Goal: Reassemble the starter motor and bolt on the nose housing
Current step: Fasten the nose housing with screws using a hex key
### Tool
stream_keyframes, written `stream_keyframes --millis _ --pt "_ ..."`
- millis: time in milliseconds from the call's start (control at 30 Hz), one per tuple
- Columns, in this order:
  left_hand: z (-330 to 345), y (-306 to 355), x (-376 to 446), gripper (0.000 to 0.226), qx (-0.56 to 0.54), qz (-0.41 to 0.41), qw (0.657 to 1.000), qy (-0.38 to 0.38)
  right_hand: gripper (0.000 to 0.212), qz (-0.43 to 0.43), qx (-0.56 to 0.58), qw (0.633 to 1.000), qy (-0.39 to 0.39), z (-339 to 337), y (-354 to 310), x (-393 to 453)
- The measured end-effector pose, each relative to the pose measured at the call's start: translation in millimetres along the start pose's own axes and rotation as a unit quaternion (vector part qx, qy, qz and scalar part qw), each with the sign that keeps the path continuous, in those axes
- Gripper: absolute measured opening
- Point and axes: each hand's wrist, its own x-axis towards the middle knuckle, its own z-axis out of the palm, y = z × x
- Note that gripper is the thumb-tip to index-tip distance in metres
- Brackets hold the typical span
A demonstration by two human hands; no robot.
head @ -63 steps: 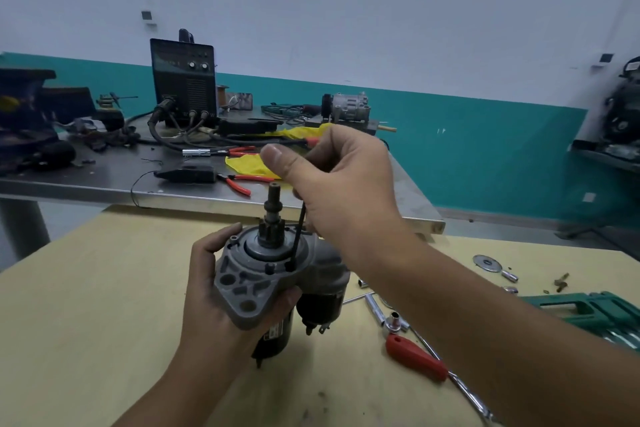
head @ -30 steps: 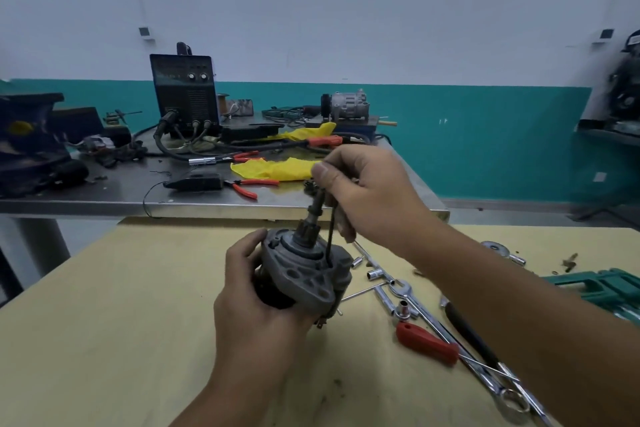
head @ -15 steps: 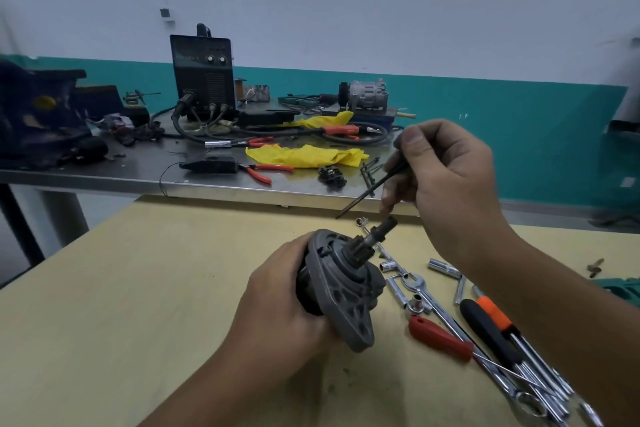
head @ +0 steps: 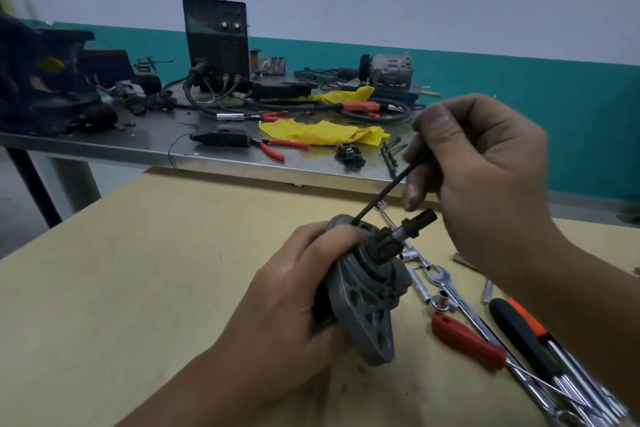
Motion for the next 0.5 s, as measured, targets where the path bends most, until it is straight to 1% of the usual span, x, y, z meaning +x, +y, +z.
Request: stream_keyframes --millis 67,100,333,400,500 --pt "-1 -7 1 0.079 -0.002 0.000 1.000 0.006 0.017 -0.007 0.017 0.999 0.032 -2 1 2" --pt "-2 -11 1 0.080 -0.005 -0.002 1.000 0.008 0.017 -0.009 0.025 0.999 0.036 -3 1 3" --pt "-5 -27 9 0.089 -0.021 -0.023 0.999 0.042 0.017 0.013 0.053 0.999 0.003 8 6 12" --pt "-6 -27 10 0.090 -0.023 -0.020 0.999 0.042 0.016 0.020 0.050 0.998 -0.012 11 9 14" --pt "-8 -27 11 0.090 -0.037 -0.035 0.998 0.039 0.016 0.014 0.050 0.998 -0.020 15 13 12"
